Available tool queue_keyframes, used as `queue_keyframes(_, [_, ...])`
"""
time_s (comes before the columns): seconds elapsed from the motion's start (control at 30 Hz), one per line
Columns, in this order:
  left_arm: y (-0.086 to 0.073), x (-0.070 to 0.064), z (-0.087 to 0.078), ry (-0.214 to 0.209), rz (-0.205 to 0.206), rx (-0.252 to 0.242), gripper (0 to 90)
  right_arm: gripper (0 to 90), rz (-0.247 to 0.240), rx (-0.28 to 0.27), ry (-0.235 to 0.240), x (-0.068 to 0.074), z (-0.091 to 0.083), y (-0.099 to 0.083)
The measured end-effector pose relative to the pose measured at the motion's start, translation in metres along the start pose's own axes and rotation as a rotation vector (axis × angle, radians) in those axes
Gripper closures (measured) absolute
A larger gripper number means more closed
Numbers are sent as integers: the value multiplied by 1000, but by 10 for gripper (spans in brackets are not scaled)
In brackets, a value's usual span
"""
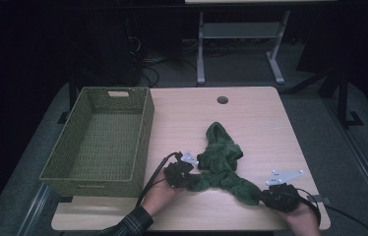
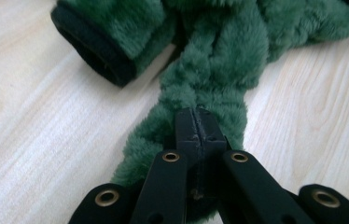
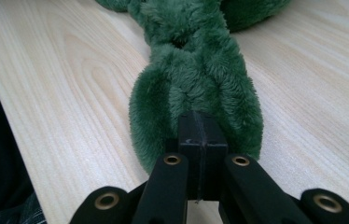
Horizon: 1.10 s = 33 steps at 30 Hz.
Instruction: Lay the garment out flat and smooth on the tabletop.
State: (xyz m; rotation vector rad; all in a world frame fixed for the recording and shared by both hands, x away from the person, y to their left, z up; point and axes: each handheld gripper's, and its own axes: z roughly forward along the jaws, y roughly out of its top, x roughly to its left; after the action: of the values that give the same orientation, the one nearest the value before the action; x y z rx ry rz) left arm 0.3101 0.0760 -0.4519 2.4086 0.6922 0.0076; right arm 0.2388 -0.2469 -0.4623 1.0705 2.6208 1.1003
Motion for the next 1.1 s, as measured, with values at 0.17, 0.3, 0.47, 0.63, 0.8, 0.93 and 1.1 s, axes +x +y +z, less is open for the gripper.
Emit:
queue_keyframes(0.17, [-6,-1,-2,-19,-25,0,898,900,-7,25,-34,-2,0,2])
queue_keyframes(0.3, [-14,-3,-8,-30,-13,32,899,900,-13,41,-72,-7,-4,1])
queue_keyframes(0.47, [-24,-14,-13,-46,-9,40,899,900,-17,66,-116,-13,-7,0])
queue_keyframes(0.63, [-30,-23,-17,-59,-8,26,886,899,-18,73,-115,-11,-6,2])
queue_keyframes(0.8, [-21,-20,-28,-43,-4,-12,740,794,3,12,-110,-14,-12,11])
queue_keyframes(0.93, [-10,-11,-37,-8,-6,-57,681,704,23,-26,-97,-17,-11,23])
queue_keyframes(1.1, [3,2,-35,17,-22,-81,534,560,20,-66,-71,-16,-5,46])
